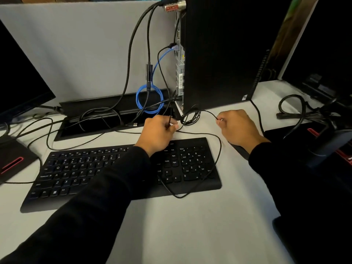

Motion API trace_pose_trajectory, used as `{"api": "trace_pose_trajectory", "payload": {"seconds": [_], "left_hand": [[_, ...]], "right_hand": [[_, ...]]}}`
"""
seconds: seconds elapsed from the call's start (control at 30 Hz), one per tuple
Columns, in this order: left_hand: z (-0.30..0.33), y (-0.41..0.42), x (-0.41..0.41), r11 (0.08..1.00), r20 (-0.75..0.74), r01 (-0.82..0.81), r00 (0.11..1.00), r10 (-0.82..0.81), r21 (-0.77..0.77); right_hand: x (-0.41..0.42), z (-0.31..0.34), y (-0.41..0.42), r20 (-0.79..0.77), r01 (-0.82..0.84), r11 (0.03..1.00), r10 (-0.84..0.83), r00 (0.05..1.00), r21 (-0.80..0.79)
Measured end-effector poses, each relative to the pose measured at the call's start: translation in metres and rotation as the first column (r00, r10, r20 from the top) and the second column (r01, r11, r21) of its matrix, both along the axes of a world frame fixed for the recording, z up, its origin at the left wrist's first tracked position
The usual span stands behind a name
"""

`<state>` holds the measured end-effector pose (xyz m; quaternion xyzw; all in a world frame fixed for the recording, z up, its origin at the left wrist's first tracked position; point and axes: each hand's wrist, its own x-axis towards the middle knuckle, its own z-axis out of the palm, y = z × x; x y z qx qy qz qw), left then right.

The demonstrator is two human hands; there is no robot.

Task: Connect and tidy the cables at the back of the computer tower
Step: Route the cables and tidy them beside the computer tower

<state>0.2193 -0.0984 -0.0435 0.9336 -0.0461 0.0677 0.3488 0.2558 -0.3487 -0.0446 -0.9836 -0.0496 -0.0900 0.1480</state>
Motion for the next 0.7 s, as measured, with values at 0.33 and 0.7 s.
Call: {"api": "trace_pose_trajectory", "payload": {"seconds": [0.33,0.7], "left_hand": [[0.005,0.056,-0.01,0.953,0.128,-0.17,0.97,0.207,-0.252],[0.003,0.052,-0.006,0.942,0.096,-0.069,0.99,0.106,-0.327]], "right_hand": [[-0.003,0.009,-0.015,-0.042,0.239,0.924,-0.263,0.964,-0.297],[-0.013,0.01,0.012,-0.046,-0.143,0.988,0.14,0.989,-0.055]]}}
